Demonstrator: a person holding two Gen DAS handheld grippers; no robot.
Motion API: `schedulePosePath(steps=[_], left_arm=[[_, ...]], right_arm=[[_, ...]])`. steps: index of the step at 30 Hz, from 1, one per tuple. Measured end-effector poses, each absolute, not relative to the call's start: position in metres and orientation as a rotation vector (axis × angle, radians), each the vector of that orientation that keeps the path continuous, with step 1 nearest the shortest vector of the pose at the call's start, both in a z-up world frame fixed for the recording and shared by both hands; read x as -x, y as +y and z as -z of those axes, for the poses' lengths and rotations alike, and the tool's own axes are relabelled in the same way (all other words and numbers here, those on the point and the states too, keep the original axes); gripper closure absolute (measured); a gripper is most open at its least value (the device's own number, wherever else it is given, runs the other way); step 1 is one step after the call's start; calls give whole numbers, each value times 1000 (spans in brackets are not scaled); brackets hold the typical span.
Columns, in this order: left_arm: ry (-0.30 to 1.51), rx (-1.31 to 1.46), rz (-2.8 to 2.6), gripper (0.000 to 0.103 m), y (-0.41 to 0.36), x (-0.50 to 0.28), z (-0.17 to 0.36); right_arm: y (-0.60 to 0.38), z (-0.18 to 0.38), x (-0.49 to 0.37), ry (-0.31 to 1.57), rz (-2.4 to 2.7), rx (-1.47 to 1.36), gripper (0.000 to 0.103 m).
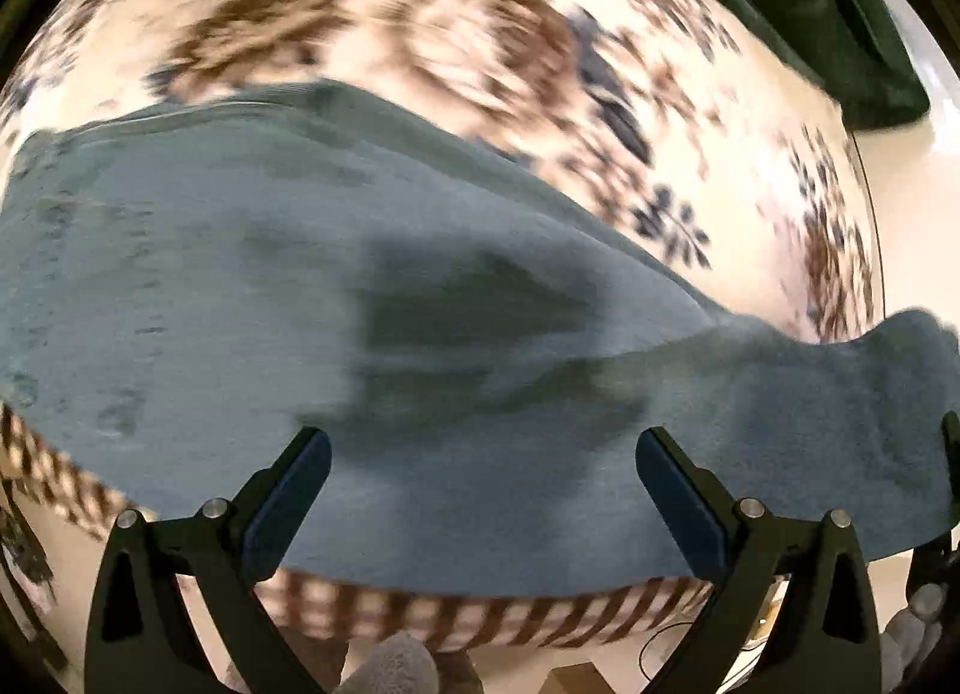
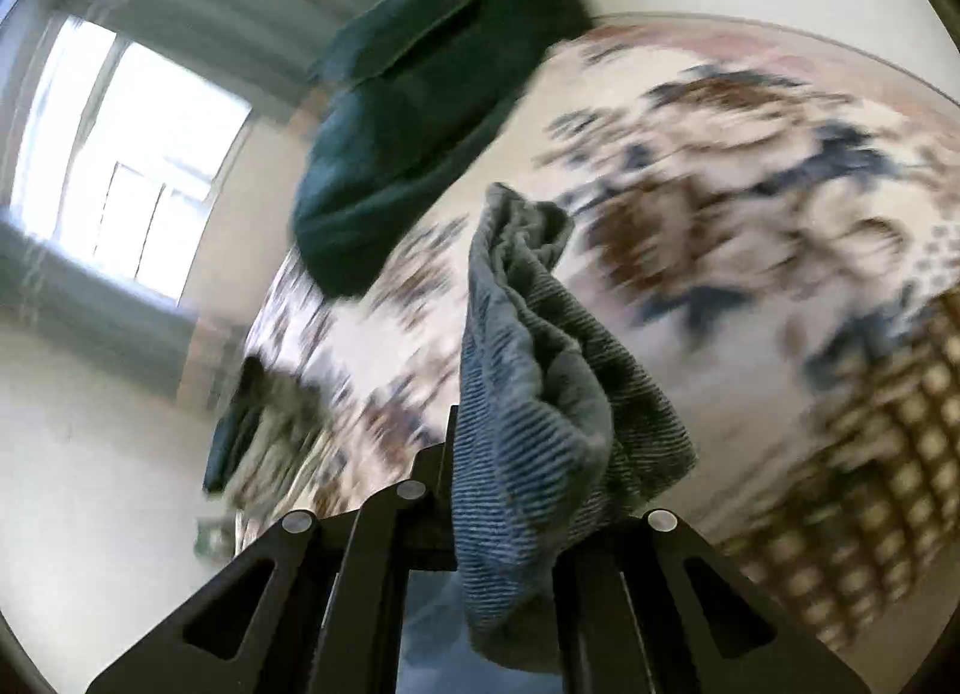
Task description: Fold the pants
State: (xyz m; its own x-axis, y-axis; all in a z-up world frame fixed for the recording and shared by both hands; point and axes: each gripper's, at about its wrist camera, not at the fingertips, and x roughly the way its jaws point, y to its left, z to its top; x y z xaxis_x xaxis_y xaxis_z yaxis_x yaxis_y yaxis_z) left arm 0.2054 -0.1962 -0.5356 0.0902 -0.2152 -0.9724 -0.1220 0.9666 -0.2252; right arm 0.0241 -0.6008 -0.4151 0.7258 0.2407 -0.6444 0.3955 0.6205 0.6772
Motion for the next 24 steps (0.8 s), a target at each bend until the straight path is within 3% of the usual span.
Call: schedulePosePath(steps=[6, 12, 14, 16, 18, 22, 24], left_arm=[[1468, 344, -60, 0, -110, -180, 511], [1462, 373, -191, 0, -29, -175, 529], [1462, 388, -225, 0, -8, -173, 535], [1456, 398, -244, 0, 6, -171, 536], [1451, 403, -255, 0, 17, -169, 533], [1434, 439, -212, 0, 15, -177, 527], [1421, 450, -156, 0, 1, -187, 524]], right_arm=[[-457, 456, -68, 947, -72, -808, 96], [-313, 536, -82, 1173, -197, -611, 96], [-287, 551, -79, 1225, -196, -515, 88], [-263, 557, -79, 1286, -206, -429, 60], [-255, 549, -83, 1316, -286, -428, 47], [-275, 520, -79, 1322, -348, -527, 25], [-308, 510, -74, 1321, -248, -524, 22]])
